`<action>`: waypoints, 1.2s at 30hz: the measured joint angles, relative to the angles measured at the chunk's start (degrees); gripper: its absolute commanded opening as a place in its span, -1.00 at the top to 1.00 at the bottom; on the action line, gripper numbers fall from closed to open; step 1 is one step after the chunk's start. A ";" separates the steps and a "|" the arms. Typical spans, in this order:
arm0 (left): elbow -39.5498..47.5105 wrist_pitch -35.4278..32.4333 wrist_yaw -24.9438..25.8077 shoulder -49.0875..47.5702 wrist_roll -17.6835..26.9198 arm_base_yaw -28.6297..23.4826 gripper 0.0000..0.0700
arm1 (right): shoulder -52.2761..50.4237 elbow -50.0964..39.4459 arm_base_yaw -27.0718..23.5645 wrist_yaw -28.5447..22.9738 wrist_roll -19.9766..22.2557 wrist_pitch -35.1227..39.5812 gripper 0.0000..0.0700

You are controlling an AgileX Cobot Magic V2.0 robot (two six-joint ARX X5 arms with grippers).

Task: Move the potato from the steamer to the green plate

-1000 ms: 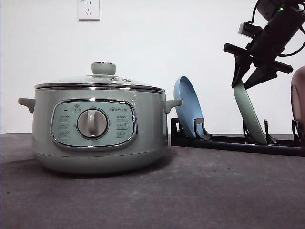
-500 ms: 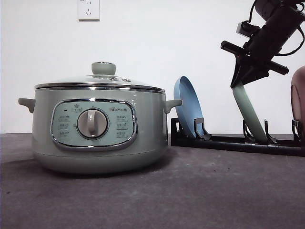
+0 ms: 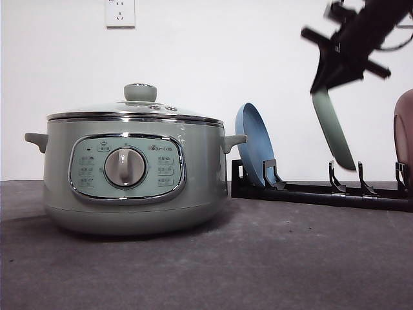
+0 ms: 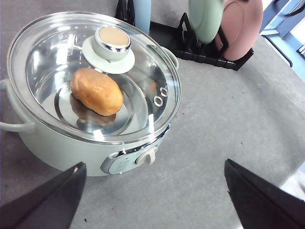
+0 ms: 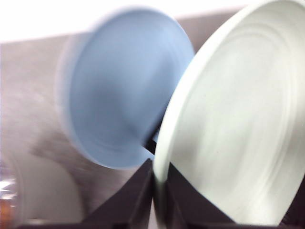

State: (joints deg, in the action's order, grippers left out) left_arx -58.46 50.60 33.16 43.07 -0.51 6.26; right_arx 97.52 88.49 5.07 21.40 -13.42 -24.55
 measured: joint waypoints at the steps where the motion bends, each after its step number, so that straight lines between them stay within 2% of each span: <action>1: 0.00 -0.01 -0.01 0.00 0.00 0.00 -0.70 | -0.93 0.00 0.23 0.03 0.02 -0.03 0.98; 7: 0.00 -0.01 0.01 0.00 0.00 0.00 -0.70 | -6.21 0.00 2.33 -0.08 1.55 -3.32 0.98; 13: 0.00 -0.01 -0.01 0.00 0.00 0.00 -0.70 | -12.92 0.00 6.87 -2.41 6.65 -11.65 0.98; 18: 0.00 -0.16 -0.01 0.00 0.01 0.00 -0.70 | -18.05 0.01 11.98 -8.17 12.29 -19.89 0.98; 25: 0.00 -0.21 0.01 0.00 0.03 0.00 -0.70 | -21.04 0.02 22.80 -19.63 18.61 -34.61 0.98; 30: 0.00 -0.21 -0.01 0.00 0.03 0.00 -0.70 | -20.91 -0.35 32.08 -26.21 19.66 -44.52 0.99; 36: 0.00 -0.21 -0.01 0.00 0.04 0.00 -0.70 | -21.11 -7.85 42.37 -33.54 18.08 -45.49 0.99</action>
State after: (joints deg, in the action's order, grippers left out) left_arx -58.46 50.39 33.15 43.07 -0.47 6.26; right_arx 76.41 80.64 47.44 -12.14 4.66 -70.04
